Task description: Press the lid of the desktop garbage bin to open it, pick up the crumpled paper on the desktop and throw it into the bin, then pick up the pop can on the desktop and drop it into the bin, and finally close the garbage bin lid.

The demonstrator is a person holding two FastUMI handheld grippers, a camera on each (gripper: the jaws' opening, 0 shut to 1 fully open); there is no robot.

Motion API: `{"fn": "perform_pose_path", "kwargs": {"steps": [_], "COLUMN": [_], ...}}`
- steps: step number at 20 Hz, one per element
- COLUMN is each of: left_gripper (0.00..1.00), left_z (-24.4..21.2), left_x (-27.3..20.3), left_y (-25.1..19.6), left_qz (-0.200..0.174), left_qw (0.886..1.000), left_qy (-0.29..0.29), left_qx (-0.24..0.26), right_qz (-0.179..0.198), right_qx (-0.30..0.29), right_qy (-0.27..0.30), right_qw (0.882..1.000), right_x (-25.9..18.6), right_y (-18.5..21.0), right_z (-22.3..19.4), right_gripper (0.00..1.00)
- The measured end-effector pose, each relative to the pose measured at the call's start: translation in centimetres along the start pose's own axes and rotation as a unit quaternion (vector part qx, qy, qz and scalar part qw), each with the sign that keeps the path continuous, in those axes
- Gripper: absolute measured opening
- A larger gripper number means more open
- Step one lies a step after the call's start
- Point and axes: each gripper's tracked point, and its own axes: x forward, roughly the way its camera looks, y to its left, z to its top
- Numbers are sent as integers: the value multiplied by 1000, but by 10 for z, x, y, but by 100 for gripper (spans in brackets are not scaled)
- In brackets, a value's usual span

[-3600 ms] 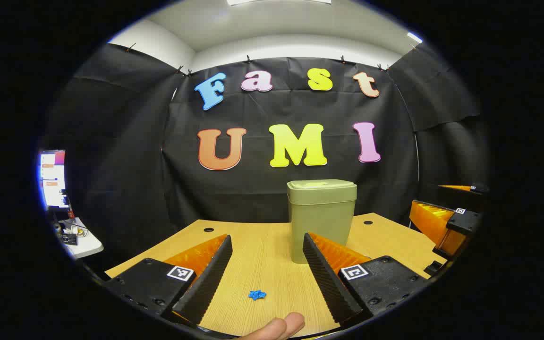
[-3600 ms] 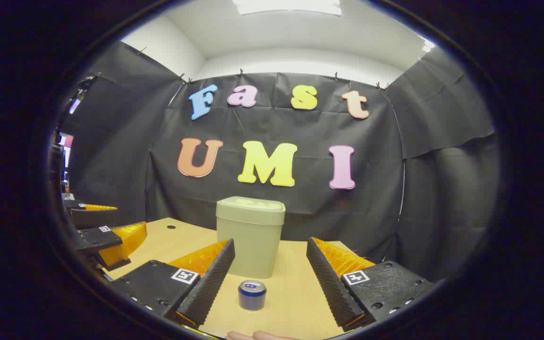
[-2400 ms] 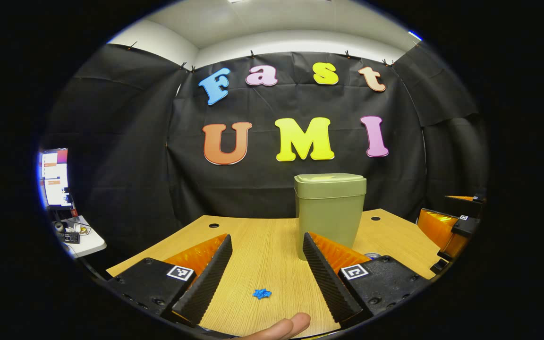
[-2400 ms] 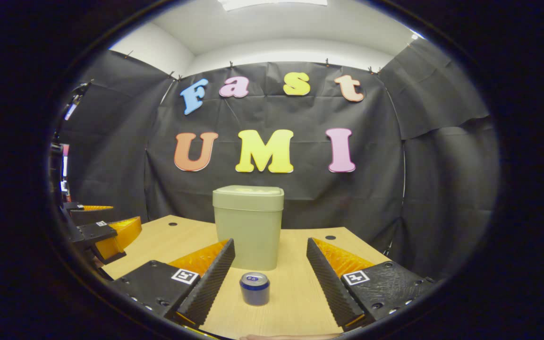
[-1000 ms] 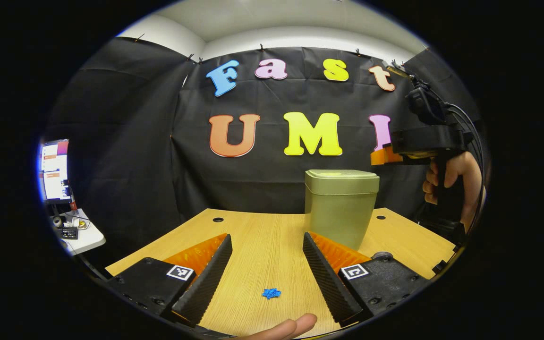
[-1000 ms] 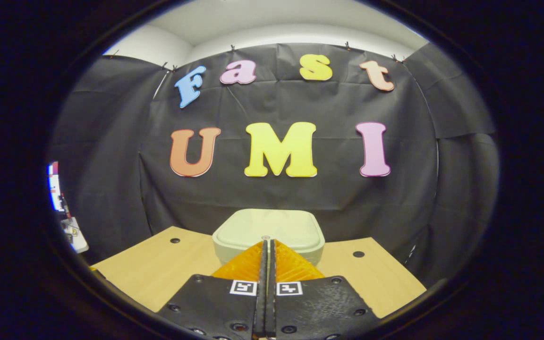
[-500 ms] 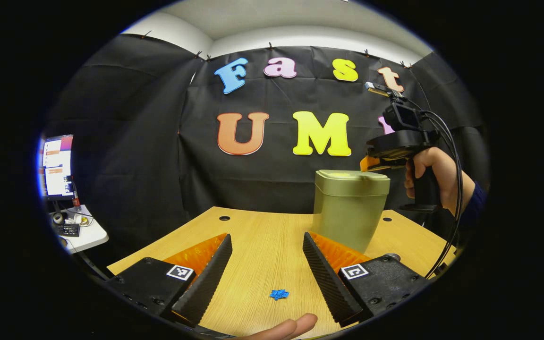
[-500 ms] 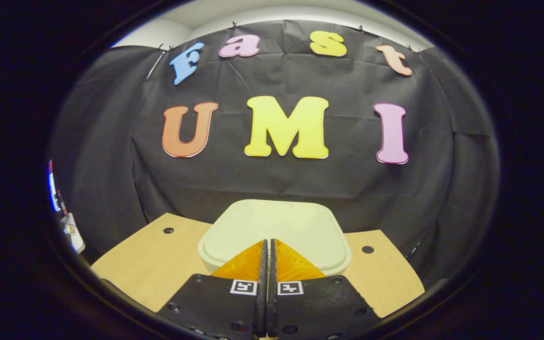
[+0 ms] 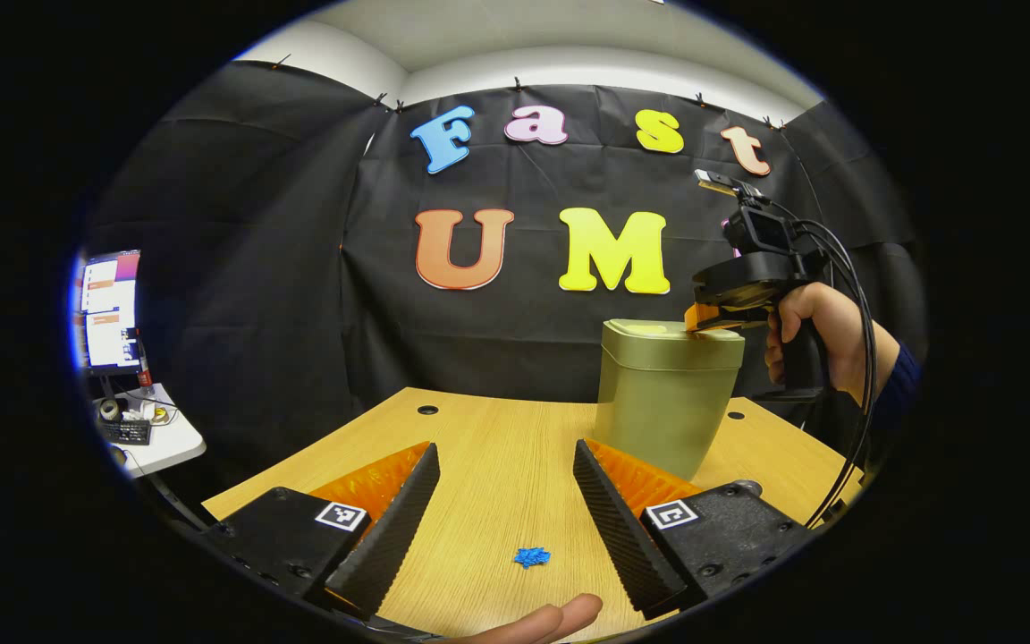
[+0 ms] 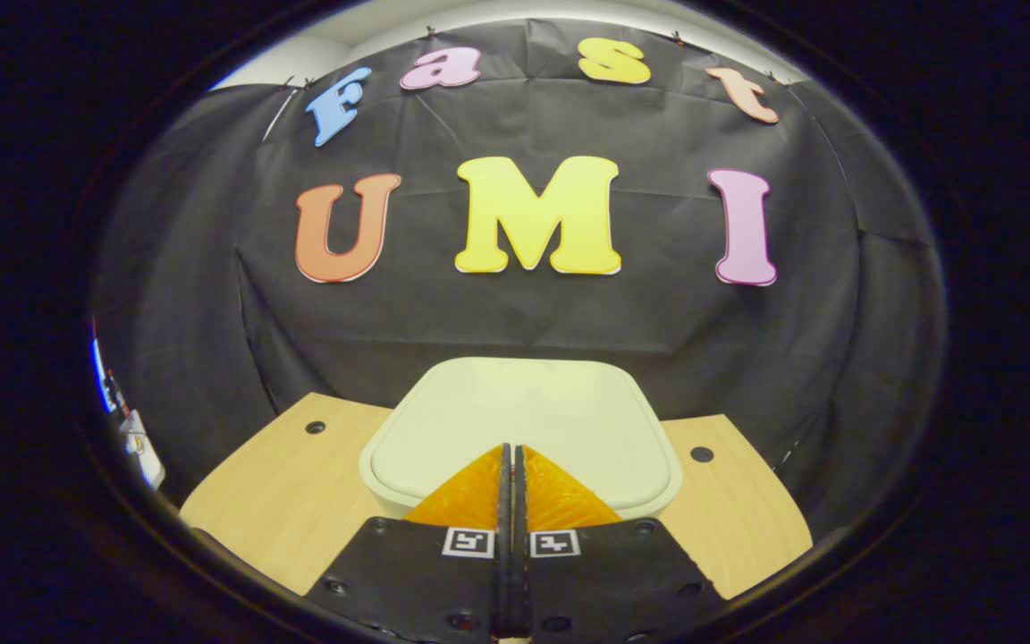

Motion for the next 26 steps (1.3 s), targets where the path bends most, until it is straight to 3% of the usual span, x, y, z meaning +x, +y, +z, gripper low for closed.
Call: {"fn": "perform_pose_path", "kwargs": {"steps": [5, 10, 13, 20, 21, 23, 24, 26], "left_gripper": [97, 97, 97, 97, 97, 97, 97, 97], "left_z": [0, -3, -6, -2, -1, -4, -5, -8], "left_x": [-1, 1, 1, 0, 0, 1, 2, 2], "left_y": [-3, -1, 1, -2, -4, -12, -13, -13], "left_qz": [-6, -5, 1, -4, -7, -14, -14, -13], "left_qw": [1000, 1000, 1000, 1000, 1000, 1000, 1000, 1000], "left_qy": [1, 3, 9, 2, 0, 0, 0, 4], "left_qx": [3, 6, 8, 7, 8, 15, 17, 18], "right_qz": [-18, -7, 10, 24, 26, 35, 36, 37], "right_qx": [-12, 4, 18, -23, -28, -23, -22, -26], "right_qy": [4, -46, -118, -175, -178, -191, -194, -195], "right_qw": [1000, 999, 993, 984, 983, 981, 980, 980], "right_x": [-1, -16, -60, -143, -147, -163, -168, -175], "right_y": [-2, -6, -7, -3, -2, -1, -1, -2], "right_z": [-1, 16, 49, 26, 23, 20, 16, 9], "right_gripper": [0, 0, 0, 3, 12, 49, 60, 63]}}
